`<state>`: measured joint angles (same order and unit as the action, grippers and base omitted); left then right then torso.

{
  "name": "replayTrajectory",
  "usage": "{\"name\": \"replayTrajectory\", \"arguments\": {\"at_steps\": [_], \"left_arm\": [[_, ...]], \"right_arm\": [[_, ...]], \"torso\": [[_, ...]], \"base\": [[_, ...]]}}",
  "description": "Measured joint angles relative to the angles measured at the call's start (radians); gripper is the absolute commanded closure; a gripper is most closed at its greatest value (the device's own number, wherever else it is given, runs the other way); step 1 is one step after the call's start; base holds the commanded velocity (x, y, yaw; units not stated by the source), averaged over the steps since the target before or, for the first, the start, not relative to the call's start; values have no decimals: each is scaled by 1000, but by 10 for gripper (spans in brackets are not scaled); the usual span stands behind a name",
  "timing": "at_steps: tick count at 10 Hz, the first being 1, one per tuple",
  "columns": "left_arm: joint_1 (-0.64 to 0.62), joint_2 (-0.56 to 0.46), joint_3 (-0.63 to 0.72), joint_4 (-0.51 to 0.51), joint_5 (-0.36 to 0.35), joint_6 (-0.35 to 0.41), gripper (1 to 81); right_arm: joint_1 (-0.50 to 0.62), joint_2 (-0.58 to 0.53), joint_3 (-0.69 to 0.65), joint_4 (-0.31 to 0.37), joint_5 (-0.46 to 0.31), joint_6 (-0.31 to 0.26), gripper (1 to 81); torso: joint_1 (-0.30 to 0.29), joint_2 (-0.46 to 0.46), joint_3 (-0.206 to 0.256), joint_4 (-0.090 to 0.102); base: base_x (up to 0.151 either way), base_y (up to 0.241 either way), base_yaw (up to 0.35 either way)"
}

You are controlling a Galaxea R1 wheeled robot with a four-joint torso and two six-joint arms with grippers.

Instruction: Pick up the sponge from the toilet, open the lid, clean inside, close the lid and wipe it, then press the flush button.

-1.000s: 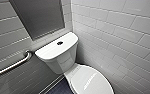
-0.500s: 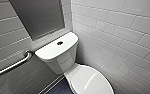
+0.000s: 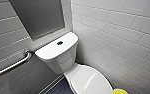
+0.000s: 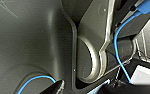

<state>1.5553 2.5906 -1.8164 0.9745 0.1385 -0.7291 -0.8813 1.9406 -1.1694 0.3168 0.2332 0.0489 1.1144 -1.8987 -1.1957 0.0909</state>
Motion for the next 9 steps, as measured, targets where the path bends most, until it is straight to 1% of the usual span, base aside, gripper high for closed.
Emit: {"name": "replayTrajectory", "arguments": {"at_steps": [2,3,6,9], "left_arm": [[0,37,-35,4,0,0,10],[0,53,-48,6,-1,0,10],[0,87,-107,9,0,0,10],[0,100,-122,9,-1,0,10]], "right_arm": [[126,65,-21,25,-84,3,811],[173,112,-59,37,-119,5,811],[257,270,-229,73,-234,20,811],[337,405,-408,99,-302,24,811]], "torso": [[0,0,0,0],[0,0,0,0],[0,0,0,0],[0,0,-1,0]], "base": [[0,0,0],[0,0,0],[0,0,0],[0,0,0]]}}
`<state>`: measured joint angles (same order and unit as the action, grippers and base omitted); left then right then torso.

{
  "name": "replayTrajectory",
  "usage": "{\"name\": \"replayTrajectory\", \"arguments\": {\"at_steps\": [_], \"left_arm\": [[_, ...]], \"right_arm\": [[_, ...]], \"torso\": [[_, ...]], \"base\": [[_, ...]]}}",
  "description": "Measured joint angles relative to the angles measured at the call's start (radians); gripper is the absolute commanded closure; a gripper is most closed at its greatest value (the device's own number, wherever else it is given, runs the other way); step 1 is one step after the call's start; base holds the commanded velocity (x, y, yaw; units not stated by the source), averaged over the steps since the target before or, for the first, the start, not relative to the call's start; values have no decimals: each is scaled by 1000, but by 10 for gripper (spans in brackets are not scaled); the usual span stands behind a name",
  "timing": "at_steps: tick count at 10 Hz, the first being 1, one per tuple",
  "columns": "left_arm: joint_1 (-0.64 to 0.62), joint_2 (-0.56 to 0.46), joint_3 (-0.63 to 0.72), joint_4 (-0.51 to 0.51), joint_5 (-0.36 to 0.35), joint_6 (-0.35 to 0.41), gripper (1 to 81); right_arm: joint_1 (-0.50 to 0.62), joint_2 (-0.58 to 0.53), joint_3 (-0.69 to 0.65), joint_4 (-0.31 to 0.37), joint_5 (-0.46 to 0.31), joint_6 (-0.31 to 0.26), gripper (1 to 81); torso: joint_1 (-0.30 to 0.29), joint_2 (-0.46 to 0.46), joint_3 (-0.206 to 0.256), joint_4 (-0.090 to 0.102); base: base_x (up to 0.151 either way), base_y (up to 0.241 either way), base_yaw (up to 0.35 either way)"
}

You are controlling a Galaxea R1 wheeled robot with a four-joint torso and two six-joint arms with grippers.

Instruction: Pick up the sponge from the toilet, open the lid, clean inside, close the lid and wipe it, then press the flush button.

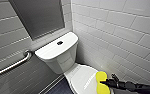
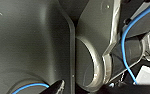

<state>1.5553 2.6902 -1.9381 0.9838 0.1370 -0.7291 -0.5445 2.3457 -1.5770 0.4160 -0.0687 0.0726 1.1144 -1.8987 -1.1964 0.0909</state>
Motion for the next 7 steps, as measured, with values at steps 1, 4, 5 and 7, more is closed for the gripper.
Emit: {"name": "replayTrajectory", "arguments": {"at_steps": [1,4,5,7], "left_arm": [[0,0,-7,0,1,0,10],[0,19,-38,0,1,0,10],[0,31,-46,0,0,0,10],[0,54,-81,0,0,0,10]], "right_arm": [[26,69,-57,9,-28,8,811],[136,191,-192,19,-104,29,811],[149,213,-242,19,-126,33,811],[165,277,-324,19,-174,47,811]], "torso": [[0,0,0,0],[0,0,0,0],[0,0,0,0],[0,0,-1,-1]], "base": [[0,0,0],[0,0,0],[0,0,0],[0,0,0]]}}
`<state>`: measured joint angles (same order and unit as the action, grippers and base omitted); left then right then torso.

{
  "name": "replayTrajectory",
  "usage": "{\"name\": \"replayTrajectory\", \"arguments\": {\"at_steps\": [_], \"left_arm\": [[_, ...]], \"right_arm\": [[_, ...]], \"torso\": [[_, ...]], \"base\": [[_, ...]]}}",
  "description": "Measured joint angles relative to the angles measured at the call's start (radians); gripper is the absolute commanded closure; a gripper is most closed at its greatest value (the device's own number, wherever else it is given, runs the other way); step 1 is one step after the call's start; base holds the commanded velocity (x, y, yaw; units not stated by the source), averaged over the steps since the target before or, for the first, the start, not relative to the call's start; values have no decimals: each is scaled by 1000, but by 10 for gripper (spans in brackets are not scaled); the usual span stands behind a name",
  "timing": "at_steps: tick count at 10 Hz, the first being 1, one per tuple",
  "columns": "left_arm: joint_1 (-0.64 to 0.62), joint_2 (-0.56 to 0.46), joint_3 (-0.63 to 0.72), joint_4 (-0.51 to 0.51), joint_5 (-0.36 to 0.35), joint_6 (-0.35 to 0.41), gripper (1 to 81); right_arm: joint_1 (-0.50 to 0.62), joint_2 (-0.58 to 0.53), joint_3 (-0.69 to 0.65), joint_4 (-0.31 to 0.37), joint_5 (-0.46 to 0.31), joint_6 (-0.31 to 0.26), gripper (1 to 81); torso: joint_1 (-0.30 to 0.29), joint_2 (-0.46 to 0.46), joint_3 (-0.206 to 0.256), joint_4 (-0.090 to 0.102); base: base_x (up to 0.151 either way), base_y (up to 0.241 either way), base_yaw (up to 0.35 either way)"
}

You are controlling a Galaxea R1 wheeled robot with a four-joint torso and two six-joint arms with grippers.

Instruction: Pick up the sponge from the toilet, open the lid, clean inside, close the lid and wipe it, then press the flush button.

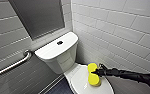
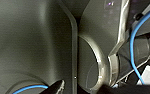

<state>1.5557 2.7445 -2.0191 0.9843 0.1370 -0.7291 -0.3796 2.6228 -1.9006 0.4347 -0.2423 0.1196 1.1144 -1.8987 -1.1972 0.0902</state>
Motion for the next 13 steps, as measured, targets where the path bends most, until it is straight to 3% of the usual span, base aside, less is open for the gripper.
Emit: {"name": "replayTrajectory", "arguments": {"at_steps": [1,4,5,10,13], "left_arm": [[1,3,-10,0,0,0,10],[13,3,-13,0,1,3,10],[14,4,-13,0,3,4,10],[16,4,-13,0,1,3,10],[16,4,-13,0,1,3,10]], "right_arm": [[26,34,-14,1,-9,9,811],[43,50,-29,13,-25,22,811],[23,60,-51,14,-26,22,811],[-52,133,-218,19,42,56,811],[-54,289,-304,17,58,66,811]], "torso": [[0,0,4,-7],[0,0,30,-80],[0,0,34,-92],[0,0,34,-92],[0,0,34,-92]], "base": [[0,0,0],[0,0,0],[0,0,0],[0,0,0],[0,0,0]]}}
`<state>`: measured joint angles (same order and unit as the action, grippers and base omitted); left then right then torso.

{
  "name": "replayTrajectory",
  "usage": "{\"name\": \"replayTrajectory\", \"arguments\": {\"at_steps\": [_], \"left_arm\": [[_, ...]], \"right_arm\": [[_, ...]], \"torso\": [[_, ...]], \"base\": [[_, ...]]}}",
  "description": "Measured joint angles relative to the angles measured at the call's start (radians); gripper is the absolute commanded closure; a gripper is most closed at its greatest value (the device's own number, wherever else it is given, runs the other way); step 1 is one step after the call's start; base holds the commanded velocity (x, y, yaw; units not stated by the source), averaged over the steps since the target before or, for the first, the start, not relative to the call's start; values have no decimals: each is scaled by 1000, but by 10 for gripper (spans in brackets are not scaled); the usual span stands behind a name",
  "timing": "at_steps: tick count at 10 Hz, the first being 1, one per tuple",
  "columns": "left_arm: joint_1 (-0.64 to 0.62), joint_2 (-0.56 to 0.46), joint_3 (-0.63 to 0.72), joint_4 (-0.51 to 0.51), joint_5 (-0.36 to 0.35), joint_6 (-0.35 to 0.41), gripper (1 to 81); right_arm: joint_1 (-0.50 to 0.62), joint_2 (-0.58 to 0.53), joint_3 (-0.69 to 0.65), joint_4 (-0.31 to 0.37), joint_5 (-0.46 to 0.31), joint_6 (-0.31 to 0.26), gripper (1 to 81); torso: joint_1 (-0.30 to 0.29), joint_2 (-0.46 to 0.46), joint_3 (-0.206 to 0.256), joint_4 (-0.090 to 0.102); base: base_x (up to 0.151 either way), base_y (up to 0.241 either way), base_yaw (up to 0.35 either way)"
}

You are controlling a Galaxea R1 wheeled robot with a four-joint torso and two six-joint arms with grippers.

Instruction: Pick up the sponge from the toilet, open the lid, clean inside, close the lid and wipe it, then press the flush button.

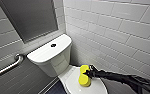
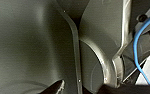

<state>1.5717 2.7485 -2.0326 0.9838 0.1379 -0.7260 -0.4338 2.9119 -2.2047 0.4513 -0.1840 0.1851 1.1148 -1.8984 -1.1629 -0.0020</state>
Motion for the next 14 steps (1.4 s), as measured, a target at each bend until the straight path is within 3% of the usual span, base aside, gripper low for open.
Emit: {"name": "replayTrajectory", "arguments": {"at_steps": [3,7,11,14], "left_arm": [[1,3,-7,0,-3,0,10],[2,4,-11,0,-9,0,10],[3,19,-17,2,-2,1,10],[3,20,-17,4,-2,1,10]], "right_arm": [[-14,68,-87,-3,9,11,811],[-72,67,-140,4,84,52,811],[-95,-80,27,5,96,72,811],[-139,-331,292,4,113,87,811]], "torso": [[0,0,0,0],[0,0,1,0],[0,0,1,0],[0,0,1,0]], "base": [[0,0,0],[0,0,0],[0,0,0],[0,0,0]]}}
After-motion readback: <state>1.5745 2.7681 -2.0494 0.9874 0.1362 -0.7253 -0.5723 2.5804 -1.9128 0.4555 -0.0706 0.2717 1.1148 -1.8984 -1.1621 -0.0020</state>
